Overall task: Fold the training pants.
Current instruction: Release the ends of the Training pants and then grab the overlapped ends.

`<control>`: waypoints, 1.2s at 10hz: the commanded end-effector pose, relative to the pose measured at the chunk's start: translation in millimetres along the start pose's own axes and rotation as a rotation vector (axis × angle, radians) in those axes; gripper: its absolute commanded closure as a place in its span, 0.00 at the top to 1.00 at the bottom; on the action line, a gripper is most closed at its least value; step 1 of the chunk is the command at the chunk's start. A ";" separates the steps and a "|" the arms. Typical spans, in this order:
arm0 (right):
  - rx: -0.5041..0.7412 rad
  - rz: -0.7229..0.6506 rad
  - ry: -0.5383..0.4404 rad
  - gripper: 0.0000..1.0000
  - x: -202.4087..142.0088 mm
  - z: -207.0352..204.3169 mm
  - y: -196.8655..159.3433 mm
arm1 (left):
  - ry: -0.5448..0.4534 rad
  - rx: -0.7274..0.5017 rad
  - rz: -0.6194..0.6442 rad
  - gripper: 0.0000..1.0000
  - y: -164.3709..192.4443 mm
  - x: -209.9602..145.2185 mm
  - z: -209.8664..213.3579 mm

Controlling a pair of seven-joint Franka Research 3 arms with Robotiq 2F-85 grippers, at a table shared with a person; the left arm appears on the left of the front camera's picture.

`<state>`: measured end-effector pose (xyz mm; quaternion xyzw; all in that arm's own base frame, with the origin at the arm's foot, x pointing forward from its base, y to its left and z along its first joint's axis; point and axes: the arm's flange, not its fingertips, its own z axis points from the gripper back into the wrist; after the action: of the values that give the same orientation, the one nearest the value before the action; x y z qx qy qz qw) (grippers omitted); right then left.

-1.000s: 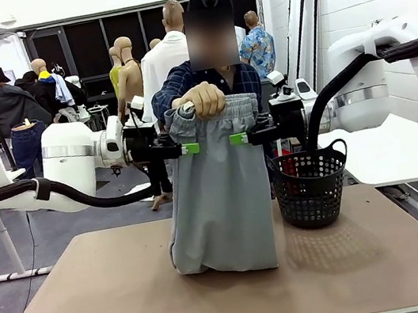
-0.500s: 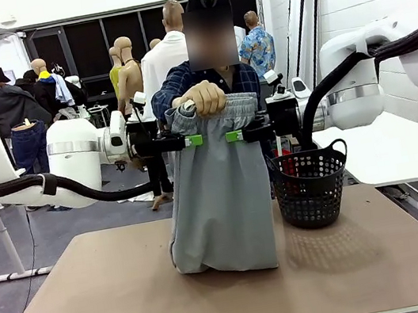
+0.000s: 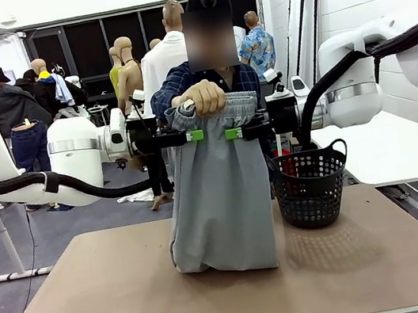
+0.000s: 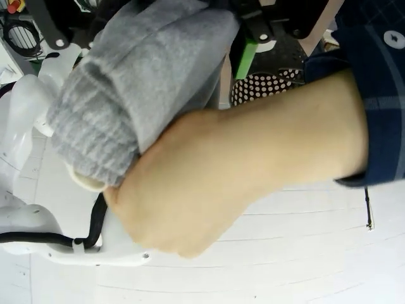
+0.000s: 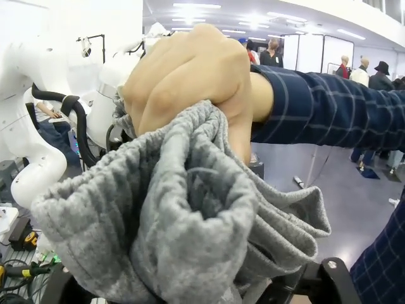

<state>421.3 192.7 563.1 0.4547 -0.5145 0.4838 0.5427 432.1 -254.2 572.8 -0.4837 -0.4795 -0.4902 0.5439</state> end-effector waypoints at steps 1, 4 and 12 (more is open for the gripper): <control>-0.007 0.000 -0.042 0.72 5.7 -2.5 -3.2 | 0.031 0.022 0.015 0.45 4.2 -1.5 -4.7; 0.012 -0.028 -0.023 0.15 7.0 -1.4 -4.0 | 0.042 0.037 -0.010 0.00 8.9 -2.5 -6.3; 0.057 -0.102 0.038 0.00 5.3 2.5 -11.0 | -0.033 -0.002 0.010 0.00 9.1 3.2 11.2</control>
<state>426.7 190.3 565.4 0.4830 -0.4841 0.4689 0.5591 439.8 -246.5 570.7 -0.4800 -0.4824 -0.4857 0.5487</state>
